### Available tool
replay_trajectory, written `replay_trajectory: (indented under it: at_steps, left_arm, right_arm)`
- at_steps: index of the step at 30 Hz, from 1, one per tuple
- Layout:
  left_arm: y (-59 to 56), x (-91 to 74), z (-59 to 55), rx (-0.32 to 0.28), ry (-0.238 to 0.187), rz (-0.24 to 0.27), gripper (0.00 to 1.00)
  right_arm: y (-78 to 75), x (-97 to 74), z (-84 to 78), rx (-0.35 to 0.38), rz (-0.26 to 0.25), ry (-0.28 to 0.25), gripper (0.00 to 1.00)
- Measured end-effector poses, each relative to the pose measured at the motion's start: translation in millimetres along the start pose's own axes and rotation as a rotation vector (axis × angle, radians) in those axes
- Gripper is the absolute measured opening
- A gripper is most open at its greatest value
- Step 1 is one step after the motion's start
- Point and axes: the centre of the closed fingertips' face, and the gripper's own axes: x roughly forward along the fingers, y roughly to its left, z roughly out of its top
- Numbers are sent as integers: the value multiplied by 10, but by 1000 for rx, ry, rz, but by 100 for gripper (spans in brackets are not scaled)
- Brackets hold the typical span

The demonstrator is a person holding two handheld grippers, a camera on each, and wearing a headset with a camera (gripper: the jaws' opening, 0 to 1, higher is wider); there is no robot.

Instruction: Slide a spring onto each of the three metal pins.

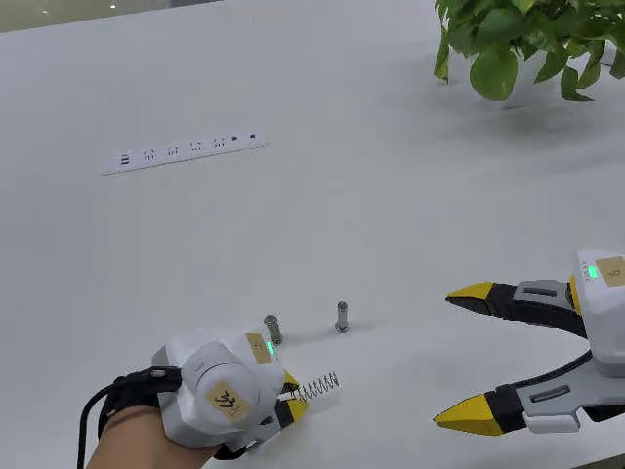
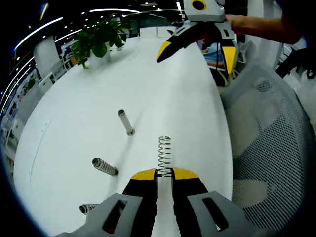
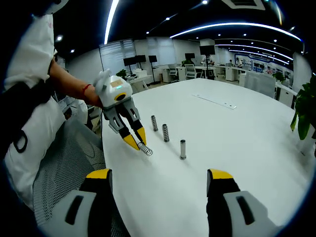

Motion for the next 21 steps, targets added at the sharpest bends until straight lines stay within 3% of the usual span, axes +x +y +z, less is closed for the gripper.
replay_trajectory:
  at_steps: [4,8,21]
  left_arm:
    - [-8,-142,166,-42,-70,17,10]
    - [-9,-282,354,-76,-153,35,10]
    - [84,-775,785,-189,-426,95,10]
  right_arm:
    - [66,10,113,5,4,-24,76]
    - [130,35,299,38,9,-81,73]
    - [211,76,1035,236,-14,-359,54]
